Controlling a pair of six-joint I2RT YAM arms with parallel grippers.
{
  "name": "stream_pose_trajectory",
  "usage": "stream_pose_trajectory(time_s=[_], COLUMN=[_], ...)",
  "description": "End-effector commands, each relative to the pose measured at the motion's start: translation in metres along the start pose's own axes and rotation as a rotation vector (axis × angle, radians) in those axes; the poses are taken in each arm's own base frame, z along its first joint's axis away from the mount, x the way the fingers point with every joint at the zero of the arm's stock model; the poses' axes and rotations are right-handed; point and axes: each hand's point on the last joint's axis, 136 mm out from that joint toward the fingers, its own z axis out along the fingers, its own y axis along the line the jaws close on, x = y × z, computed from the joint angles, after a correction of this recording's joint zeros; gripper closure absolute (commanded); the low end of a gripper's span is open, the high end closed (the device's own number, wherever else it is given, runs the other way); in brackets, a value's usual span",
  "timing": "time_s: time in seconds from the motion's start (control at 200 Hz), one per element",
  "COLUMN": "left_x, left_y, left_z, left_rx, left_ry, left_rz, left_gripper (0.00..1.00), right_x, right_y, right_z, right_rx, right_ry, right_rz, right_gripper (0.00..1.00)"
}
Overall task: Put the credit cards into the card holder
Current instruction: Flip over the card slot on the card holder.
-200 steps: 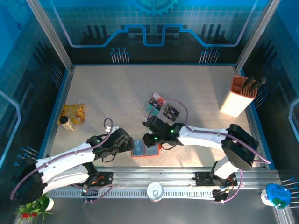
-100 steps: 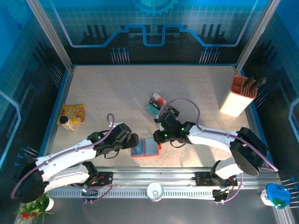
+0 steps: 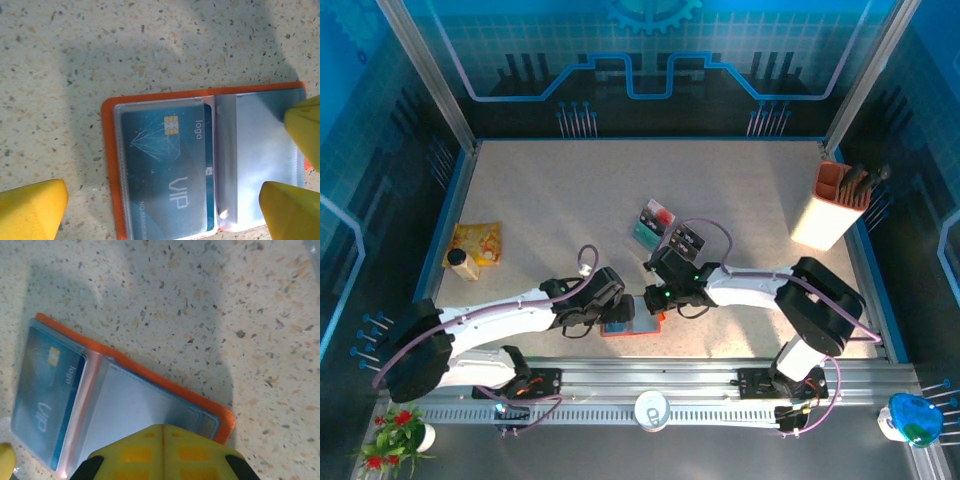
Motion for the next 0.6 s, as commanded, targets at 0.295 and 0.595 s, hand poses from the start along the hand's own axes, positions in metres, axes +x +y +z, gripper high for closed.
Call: stream_pose_trajectory(time_s=[0.295,0.595], left_x=[0.003,0.01], left_y=[-0.015,0.001], left_z=[0.011,0.022], left_rx=[-0.003,-0.108], left_ry=[0.017,0.031], left_rz=[0.058,0.098], left_gripper=[0.01,0.01], right_x=[0.011,0.01], right_y=[0.006,0.01], right_z=[0.019,0.015], right_rx=[-0.058,-0.081], right_ry=[0.029,0.02], right_rz=[0.045,0.055], right_gripper=[0.94,0.95])
